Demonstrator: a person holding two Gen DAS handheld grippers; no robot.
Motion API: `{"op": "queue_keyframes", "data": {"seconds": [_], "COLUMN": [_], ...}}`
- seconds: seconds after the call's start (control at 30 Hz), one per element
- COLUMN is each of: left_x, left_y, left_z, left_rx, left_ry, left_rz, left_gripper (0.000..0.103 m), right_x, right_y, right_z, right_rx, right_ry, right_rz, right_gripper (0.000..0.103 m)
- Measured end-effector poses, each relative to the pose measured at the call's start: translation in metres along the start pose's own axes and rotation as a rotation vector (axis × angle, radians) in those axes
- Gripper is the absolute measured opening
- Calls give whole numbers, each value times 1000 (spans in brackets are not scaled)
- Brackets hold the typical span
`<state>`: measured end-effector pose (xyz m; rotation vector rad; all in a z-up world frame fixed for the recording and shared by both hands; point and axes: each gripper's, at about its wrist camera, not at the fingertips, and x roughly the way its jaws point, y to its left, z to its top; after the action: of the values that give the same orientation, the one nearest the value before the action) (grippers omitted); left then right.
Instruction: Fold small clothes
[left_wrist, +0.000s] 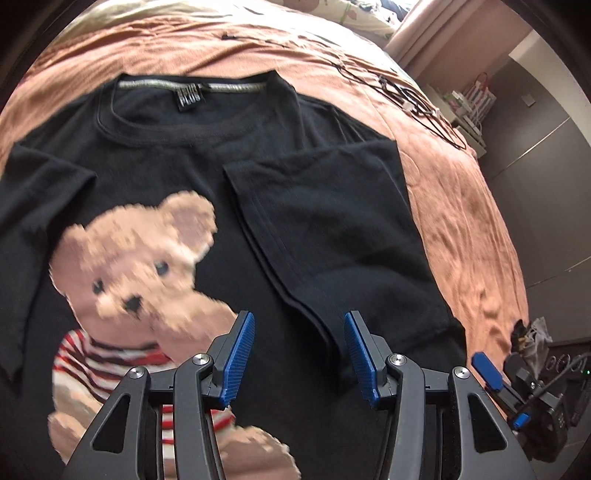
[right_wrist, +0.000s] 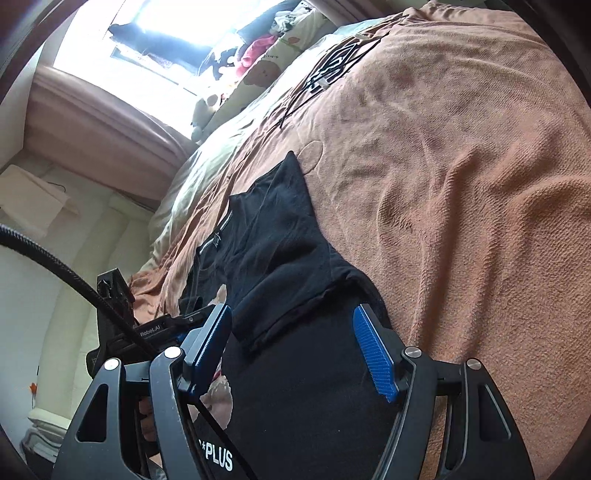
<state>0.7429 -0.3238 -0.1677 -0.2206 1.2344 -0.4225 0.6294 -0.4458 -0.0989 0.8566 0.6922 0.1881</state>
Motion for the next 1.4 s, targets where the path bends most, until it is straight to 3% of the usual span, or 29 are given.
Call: {"op": "queue_keyframes", "data": {"seconds": [0.17, 0.37, 0.43, 0.5, 0.57, 0.67, 0.83, 1.0, 1.17, 1.23, 1.3, 1.4], "left_x": [12, 23, 26, 30, 31, 26, 27, 23, -3, -18, -34, -60], "left_y": [-11, -23, -27, -30, -31, -29, -15, -23, -21, -19, -17, -13], "left_z": [-15, -16, -16, -17, -18, -17, -18, -20, -29, -35, -40, -49], "left_rx": [-16, 16, 37, 59, 59, 54, -40, 27, 59, 74, 79, 95], "left_ry": [22, -39, -49, -35, -14, 8, 97, 133, 114, 98, 79, 16], "left_rz": [-30, 24, 33, 38, 29, 3, -38, 11, 36, 40, 30, 42], "left_gripper": [53, 53, 46, 19, 10, 6, 6, 7, 8, 12, 28, 39], "right_x": [12, 33, 37, 38, 39, 38, 32, 24, 7, -4, -19, -33], "right_y": [-2, -12, -18, -19, -19, -23, -22, -9, 3, 9, 13, 27], "right_z": [-2, 1, 5, 8, 12, 12, 8, 3, 3, 0, -2, -10], "right_rx": [16, 74, 99, 103, 98, 109, 104, 66, 33, 16, -7, -53], "right_ry": [10, 27, 19, 4, -8, -27, -48, -47, -57, -64, -73, -75], "right_rz": [21, 17, 21, 32, 27, 31, -5, -60, -48, -58, -67, -90], "right_gripper": [67, 67, 67, 67, 67, 67, 66, 67, 67, 67, 67, 67]}}
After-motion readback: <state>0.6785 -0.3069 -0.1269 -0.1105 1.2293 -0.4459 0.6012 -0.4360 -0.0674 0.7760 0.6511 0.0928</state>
